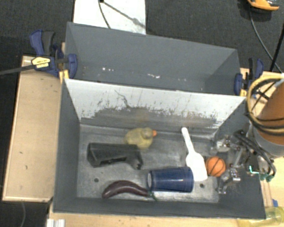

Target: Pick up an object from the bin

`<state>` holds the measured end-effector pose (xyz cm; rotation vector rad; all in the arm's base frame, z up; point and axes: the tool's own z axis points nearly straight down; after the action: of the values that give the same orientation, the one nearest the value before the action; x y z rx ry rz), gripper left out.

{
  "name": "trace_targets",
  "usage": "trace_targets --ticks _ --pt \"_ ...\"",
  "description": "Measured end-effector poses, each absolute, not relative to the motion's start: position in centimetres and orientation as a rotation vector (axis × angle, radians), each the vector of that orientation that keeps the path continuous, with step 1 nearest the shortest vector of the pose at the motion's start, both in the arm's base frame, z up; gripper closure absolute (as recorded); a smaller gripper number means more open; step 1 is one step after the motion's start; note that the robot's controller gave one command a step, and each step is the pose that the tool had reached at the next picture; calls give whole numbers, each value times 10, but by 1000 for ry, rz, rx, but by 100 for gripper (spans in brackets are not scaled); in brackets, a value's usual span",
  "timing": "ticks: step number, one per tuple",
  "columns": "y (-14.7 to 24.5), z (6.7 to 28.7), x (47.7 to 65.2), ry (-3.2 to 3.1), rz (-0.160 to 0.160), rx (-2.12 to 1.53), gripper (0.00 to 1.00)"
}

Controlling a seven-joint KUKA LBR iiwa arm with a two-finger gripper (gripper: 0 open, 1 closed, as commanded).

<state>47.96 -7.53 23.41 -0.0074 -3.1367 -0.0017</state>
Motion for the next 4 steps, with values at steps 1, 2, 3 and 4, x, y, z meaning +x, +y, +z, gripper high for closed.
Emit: trace_targets --ticks 1,2,3,4 --pt "-75 238 481 -3145 0 -2 0" --pt "-104 190 496 -3153 2 4 0" --pt "-125 161 504 -3143 1 21 0" --pt "-128 73 508 -3150 -28 117 100"
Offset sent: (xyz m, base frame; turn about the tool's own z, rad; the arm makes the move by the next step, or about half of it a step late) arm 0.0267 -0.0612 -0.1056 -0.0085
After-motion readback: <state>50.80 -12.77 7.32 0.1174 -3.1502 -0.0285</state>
